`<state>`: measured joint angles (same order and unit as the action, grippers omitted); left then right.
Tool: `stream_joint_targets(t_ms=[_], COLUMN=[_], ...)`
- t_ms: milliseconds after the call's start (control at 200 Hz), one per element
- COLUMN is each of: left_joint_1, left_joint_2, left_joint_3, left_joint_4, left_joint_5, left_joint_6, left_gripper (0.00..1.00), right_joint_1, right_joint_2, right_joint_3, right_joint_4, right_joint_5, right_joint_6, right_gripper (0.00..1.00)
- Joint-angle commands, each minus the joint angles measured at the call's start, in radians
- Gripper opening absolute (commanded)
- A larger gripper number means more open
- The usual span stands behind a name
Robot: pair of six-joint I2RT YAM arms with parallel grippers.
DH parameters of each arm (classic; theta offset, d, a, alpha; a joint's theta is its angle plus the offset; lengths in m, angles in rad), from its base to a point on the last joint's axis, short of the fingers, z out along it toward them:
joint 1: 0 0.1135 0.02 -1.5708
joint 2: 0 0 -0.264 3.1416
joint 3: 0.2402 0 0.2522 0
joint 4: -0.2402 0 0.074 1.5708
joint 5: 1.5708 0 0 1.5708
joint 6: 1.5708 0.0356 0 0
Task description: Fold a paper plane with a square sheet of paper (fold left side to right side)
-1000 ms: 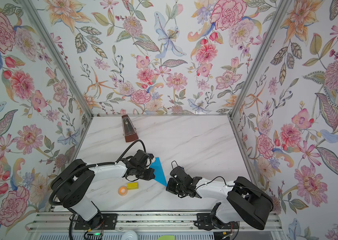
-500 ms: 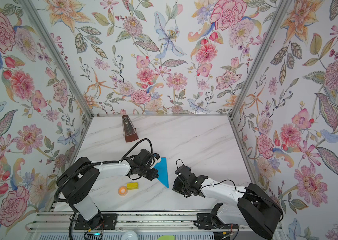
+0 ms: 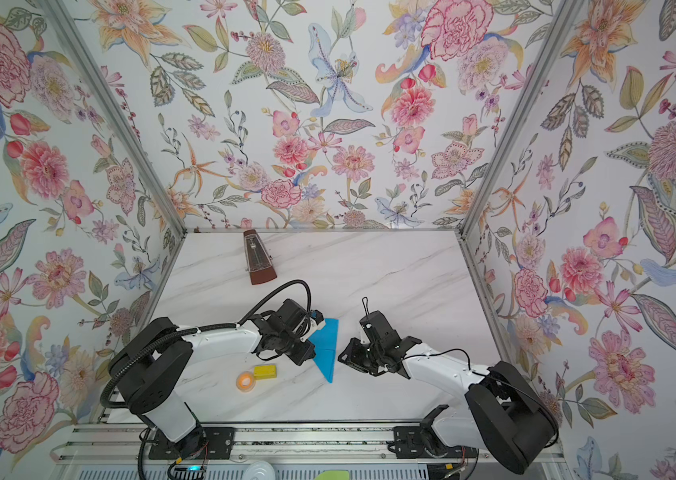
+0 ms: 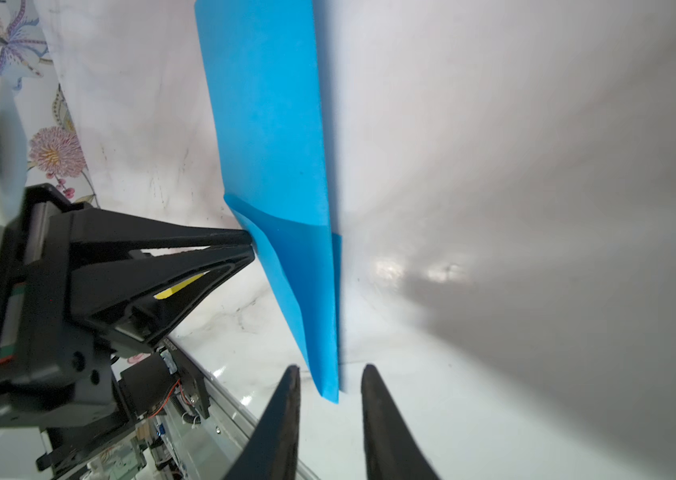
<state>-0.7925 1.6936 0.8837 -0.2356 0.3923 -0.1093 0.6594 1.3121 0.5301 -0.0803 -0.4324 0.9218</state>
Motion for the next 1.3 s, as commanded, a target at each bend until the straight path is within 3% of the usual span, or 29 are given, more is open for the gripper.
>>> stream_joint_targets(t_ms=[0,280,495,681,836,1006,1291], left_joint_1=[-0.005,0.007,0.021,0.043,0.075,0.085,0.085], left_joint_2=[-0.039,-0.123,-0.167,-0.2,-0.224,-0.184,-0.1], left_joint_3=[0.012,-0.044,-0.091,-0.146,-0.225,-0.276,-0.289], left_joint_4=[-0.036,0.016,0.068,0.137,0.298,0.479,0.566], left_joint_5=[-0.03,-0.033,-0.008,-0.019,0.033,0.133,0.18], left_joint_6=[-0.034,-0.152,-0.232,-0.345,-0.474,-0.57,-0.609], left_gripper=[0.16,0.29,0.33,0.47,0.59,0.58,0.42], right_joint_1=[-0.013,-0.019,-0.018,-0.02,-0.02,-0.022,-0.023], right_joint_2=[0.054,0.152,0.165,0.182,0.184,0.178,0.183], right_joint_3=[0.038,0.066,0.062,0.061,0.048,0.047,0.045], right_joint_4=[0.045,0.096,0.134,0.129,0.136,0.134,0.132], right_joint_5=[-0.061,-0.103,-0.118,-0.111,-0.109,-0.108,-0.109], right_joint_6=[-0.047,-0.055,-0.056,-0.055,-0.049,-0.049,-0.049], right_gripper=[0.29,0.3,0.3,0.27,0.27,0.26,0.26])
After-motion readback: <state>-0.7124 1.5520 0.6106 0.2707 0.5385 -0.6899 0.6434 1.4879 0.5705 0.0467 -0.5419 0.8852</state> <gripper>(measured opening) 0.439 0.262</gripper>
